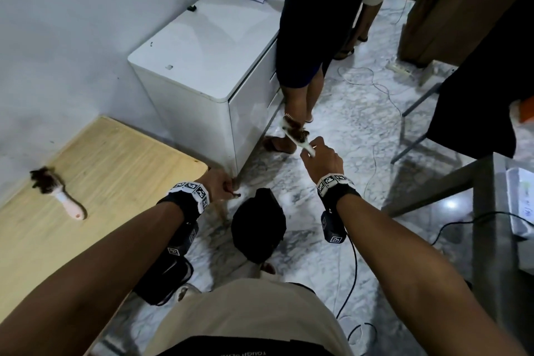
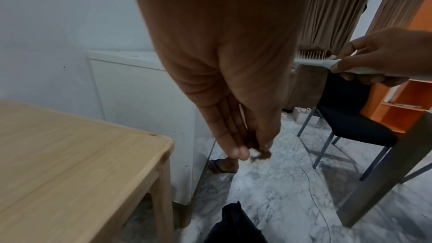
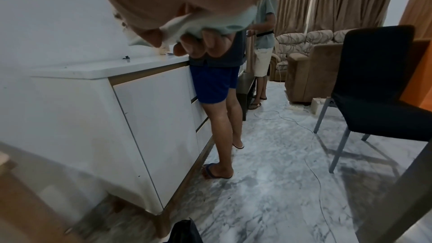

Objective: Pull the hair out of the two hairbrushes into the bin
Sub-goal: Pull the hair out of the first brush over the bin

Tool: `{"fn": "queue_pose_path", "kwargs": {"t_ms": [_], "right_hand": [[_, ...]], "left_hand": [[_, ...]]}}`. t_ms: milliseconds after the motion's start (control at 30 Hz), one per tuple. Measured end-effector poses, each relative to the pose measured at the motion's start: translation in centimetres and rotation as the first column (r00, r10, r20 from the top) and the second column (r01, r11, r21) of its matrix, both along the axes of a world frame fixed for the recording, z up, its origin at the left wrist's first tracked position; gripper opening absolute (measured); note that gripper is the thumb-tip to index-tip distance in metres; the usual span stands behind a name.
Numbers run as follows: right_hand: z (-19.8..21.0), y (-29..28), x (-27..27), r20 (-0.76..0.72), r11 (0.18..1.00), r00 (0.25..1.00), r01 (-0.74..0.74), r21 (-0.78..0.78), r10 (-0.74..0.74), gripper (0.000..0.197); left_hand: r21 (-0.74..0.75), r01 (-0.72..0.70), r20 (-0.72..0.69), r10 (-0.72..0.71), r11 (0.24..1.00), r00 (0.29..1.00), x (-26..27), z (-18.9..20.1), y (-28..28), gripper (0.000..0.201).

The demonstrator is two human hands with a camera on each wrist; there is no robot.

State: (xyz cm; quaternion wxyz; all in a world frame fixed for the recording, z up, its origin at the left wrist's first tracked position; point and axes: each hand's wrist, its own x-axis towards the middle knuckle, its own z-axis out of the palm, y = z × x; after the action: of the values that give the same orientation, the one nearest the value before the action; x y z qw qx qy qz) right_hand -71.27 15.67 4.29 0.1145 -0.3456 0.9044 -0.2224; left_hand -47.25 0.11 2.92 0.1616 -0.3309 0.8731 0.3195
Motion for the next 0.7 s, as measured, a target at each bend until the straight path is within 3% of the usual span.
{"fn": "queue_pose_path", "kwargs": {"t_ms": [233,500,600,700], "right_hand": [[-0.7,0.7,0.2,-0.04,0.997,0.996,-0.081,0.009,0.081,0.024],[-1.7,1.1,0.3,-0.036,0.987,0.986,-0.161,0.028,0.162,0.028],[-2.1,0.9,0.3,-0.048,0.978,0.977,-0.206,0.036,0.208,0.027],[-2.2,0.5,0.6,-0.061,0.962,0.96,-0.272,0.034,0.274,0.026]], "left_hand": [[-0.071,0.09,-0.008,-0.091,0.993,0.996,-1.7,0.0,0.9,0.025],[-0.091,0.048,0.021,-0.046,0.995,0.999,-2.9,-0.2,1.4,0.031],[-0.12,0.028,-0.095,-0.04,0.992,0.995,-2.7,-0.2,0.8,0.023],[-0.148,-0.091,-0.272,0.048,0.985,0.961,-2.9,-0.1,-0.4,0.021]]}}
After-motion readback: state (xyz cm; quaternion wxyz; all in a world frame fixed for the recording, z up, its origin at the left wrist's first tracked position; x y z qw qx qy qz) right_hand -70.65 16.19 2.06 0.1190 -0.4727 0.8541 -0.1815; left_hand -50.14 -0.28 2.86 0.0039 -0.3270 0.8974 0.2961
